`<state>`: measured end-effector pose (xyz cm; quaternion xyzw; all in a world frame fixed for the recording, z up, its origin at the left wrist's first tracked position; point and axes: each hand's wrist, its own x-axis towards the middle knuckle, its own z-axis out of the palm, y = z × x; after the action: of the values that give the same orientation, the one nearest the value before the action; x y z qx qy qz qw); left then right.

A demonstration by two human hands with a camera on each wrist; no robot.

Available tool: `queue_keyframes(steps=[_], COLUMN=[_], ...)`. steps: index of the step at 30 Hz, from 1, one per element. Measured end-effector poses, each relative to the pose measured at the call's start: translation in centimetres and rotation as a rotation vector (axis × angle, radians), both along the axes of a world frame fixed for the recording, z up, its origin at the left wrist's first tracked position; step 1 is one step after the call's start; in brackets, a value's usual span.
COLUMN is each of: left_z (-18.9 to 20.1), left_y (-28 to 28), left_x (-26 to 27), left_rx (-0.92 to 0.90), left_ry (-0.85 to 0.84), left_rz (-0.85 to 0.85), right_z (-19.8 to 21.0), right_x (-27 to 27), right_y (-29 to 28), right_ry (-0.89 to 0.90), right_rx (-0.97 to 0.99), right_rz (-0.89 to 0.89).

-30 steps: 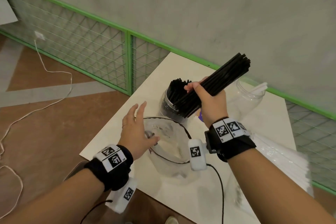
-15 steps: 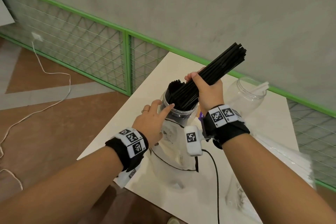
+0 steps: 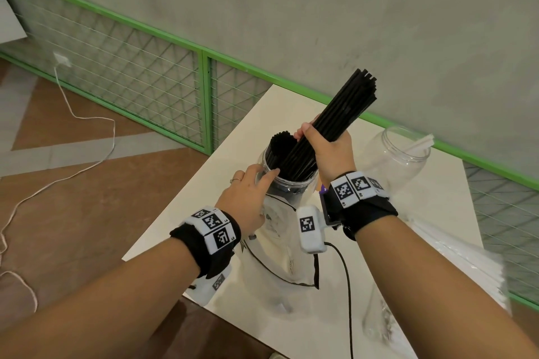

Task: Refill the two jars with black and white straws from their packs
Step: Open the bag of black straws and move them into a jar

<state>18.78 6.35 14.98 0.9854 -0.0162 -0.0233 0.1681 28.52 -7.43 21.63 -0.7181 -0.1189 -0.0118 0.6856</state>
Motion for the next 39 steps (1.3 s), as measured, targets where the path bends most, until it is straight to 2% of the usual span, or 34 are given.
queue_keyframes(steps=[4,10,15,19,22,25,28,32,34,37,39], left_z=[0.0,0.0,0.2,0.4,0.4,0.4,0.3,0.2,0.1,-0.1,-0.3], left_y=[0.1,0.1,-0.1,-0.2,-0.2,-0.2,-0.2,-0.2,-0.2,-0.1,0.0], left_x=[-0.1,-0.3,-0.4,-0.5,-0.5,-0.5,-0.5,-0.4,-0.4,-0.4,-0.7], left_rx=[-0.016,-0.041,-0.033,-0.023,-0.025,-0.035,-0.048,-0.050,-0.049,-0.061,-0.150], left_ry=[-0.008,-0.037,-0.036,-0.031,-0.018,-0.015,-0.006,-0.003,-0.006,-0.012,-0.028], left_rz=[0.005,0.013,0.018,0.019,0.016,0.013,0.013,0.004,0.001,-0.008,0.013], right_z=[-1.5,-2.3,-2.9,-3.5,-2.7,-1.1,0.7,2.4,2.2,0.7,-0.1], right_x=[-0.2,-0.1,-0.8,-1.0,-0.8,-0.7,-0.5,-0.4,-0.4,-0.9,-1.3], right_y=[0.2,-0.1,0.0,0.2,-0.1,-0.6,-0.5,0.1,0.4,0.5,0.4], right_ry=[-0.002,-0.002,0.023,0.006,-0.002,0.073,0.083,0.118,0.103,-0.062,-0.131], right_rx=[-0.093,-0.088,-0.291,-0.466,-0.400,-0.184,0.042,0.164,0.123,-0.096,-0.134], right_rz=[0.024,-0.031,-0.027,-0.122,-0.010,0.102,0.104,0.111,0.089,0.074,0.093])
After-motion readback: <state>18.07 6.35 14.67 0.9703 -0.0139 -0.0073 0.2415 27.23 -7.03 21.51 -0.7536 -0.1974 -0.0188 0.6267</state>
